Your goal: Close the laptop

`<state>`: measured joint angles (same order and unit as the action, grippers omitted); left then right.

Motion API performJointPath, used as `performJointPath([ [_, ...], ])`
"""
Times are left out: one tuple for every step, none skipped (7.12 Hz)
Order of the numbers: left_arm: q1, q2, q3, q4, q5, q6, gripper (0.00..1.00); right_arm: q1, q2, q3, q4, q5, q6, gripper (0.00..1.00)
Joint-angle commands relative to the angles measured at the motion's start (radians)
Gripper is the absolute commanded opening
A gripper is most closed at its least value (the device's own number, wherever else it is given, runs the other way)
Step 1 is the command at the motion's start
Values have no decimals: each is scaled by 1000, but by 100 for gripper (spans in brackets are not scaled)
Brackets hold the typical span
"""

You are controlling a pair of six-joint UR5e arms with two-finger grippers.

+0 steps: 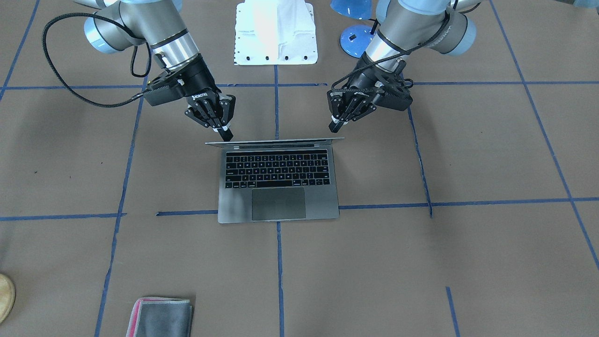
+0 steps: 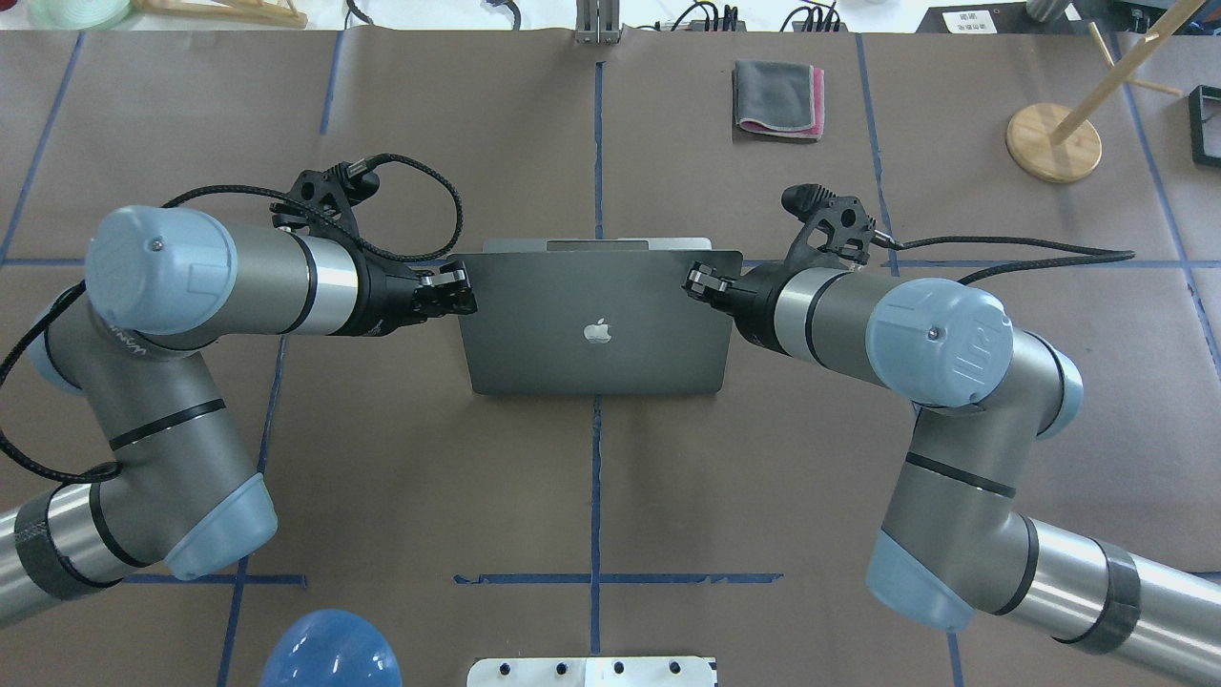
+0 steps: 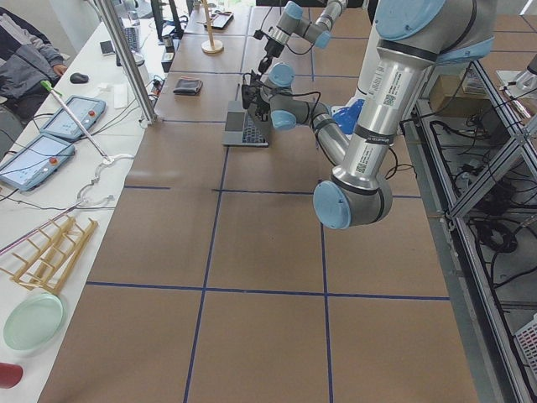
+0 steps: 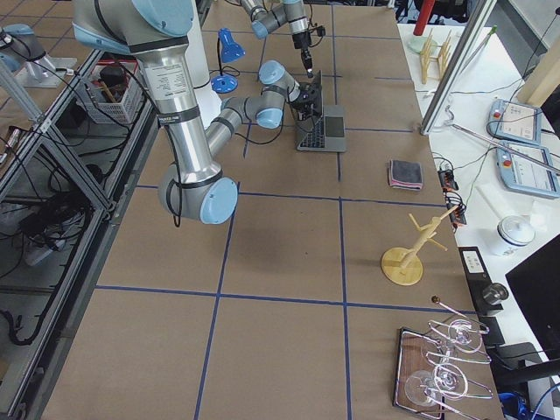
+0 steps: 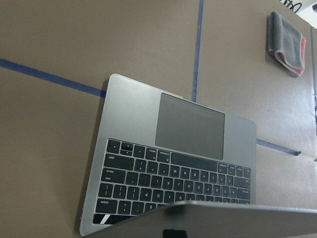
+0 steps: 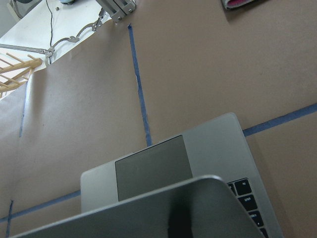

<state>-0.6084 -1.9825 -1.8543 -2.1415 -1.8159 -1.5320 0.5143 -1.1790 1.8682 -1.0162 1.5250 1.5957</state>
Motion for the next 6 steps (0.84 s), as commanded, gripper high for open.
performJointPath([
  [-7, -30, 50, 0, 3, 0, 0, 21, 42, -81, -1, 7, -3, 1],
  [-19, -53, 91, 0, 1, 0, 0, 23, 67, -124, -1, 7, -3, 1],
  [-24, -77, 136, -1, 3, 4, 0, 24, 87, -154, -1, 7, -3, 1],
  [-34, -105, 179, -1, 3, 1, 0, 24, 90, -167, -1, 7, -3, 1],
  [-37, -119, 213, -3, 4, 6, 0, 24, 90, -181, -1, 7, -3, 1],
  [-39, -139, 252, -3, 4, 6, 0, 24, 91, -204, -1, 7, -5, 1],
])
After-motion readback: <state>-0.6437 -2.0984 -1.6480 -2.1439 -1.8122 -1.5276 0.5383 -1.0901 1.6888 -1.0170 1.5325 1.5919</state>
